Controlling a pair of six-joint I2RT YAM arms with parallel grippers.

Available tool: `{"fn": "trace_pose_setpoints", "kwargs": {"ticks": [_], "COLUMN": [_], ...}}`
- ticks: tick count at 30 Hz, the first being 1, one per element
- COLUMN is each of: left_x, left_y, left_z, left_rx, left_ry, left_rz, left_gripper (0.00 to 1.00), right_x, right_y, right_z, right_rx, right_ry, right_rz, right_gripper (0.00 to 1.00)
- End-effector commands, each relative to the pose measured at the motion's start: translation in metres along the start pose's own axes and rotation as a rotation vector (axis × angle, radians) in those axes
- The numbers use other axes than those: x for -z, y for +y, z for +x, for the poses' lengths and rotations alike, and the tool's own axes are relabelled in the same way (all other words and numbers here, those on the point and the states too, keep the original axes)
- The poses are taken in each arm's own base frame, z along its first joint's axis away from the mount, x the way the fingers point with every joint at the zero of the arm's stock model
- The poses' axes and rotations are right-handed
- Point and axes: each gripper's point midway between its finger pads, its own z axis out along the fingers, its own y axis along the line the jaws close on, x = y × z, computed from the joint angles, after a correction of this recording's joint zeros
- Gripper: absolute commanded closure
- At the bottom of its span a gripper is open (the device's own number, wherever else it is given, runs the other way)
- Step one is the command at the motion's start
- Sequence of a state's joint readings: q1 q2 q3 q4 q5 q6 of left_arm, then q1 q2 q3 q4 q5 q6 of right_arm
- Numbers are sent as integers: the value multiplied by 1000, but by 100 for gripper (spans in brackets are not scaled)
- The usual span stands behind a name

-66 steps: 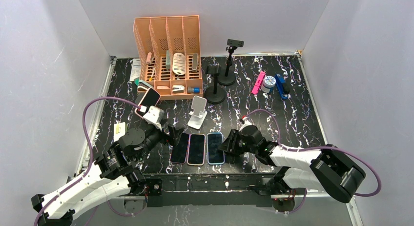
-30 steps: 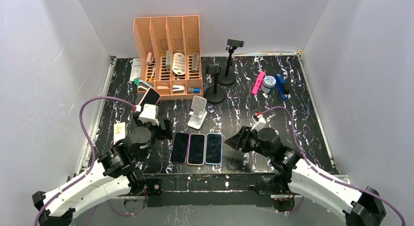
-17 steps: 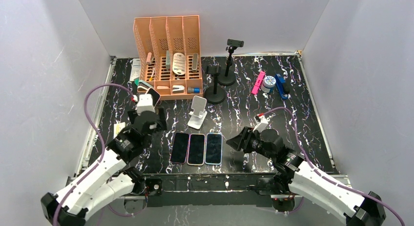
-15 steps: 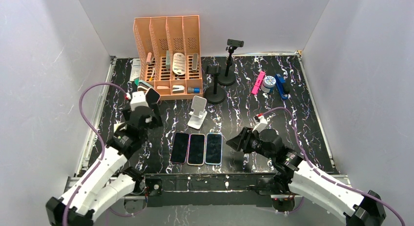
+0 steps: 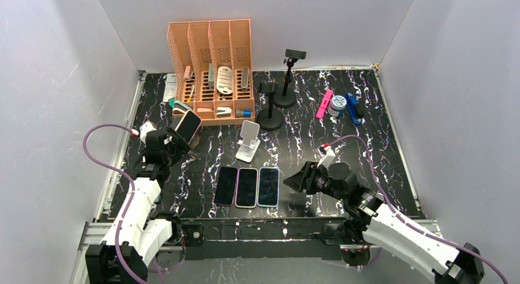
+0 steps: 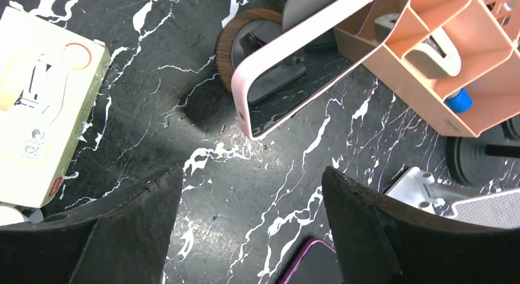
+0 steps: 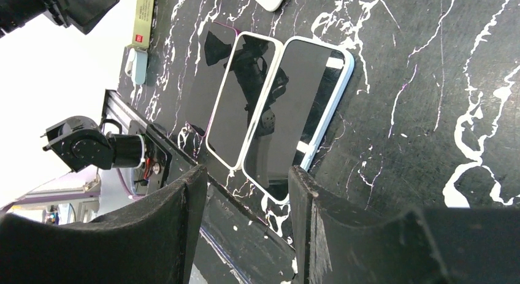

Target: Remove the phone from the phone stand

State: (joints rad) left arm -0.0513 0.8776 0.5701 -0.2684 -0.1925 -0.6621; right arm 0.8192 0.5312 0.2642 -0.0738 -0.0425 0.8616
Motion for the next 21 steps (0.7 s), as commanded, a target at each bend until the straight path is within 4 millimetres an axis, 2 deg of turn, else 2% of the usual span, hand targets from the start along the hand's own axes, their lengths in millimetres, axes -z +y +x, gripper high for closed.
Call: {"fn": "trace_pose_setpoints", "kwargs": {"ticks": [1, 7, 8, 9, 15, 21], "left_x": [-2, -16, -20, -23, -34, -40], "left_y": [4, 8, 16, 15, 0, -2], "left_z": [-19, -18, -22, -22, -31, -28], "left_rx": [61, 106, 134, 147, 153, 164], "left_ry": [-91, -121, -128, -123, -128, -116], "left_rz": [-22, -6, -28, -21, 42, 62], "left_gripper": [20, 21, 22, 23, 25, 28], "right_x": [7, 8, 8, 8, 7, 4], "right_y": [21, 21, 22, 22, 23, 23], "right_z": [-12, -11, -11, -11, -11, -8], "right_rx": [7, 9, 9, 9, 9, -6], "right_ry": [-23, -25, -25, -24, -18, -4], "right_rz": [-58, -69, -72, -72, -72, -73], "right_gripper": [41, 41, 41, 41, 41, 41]}}
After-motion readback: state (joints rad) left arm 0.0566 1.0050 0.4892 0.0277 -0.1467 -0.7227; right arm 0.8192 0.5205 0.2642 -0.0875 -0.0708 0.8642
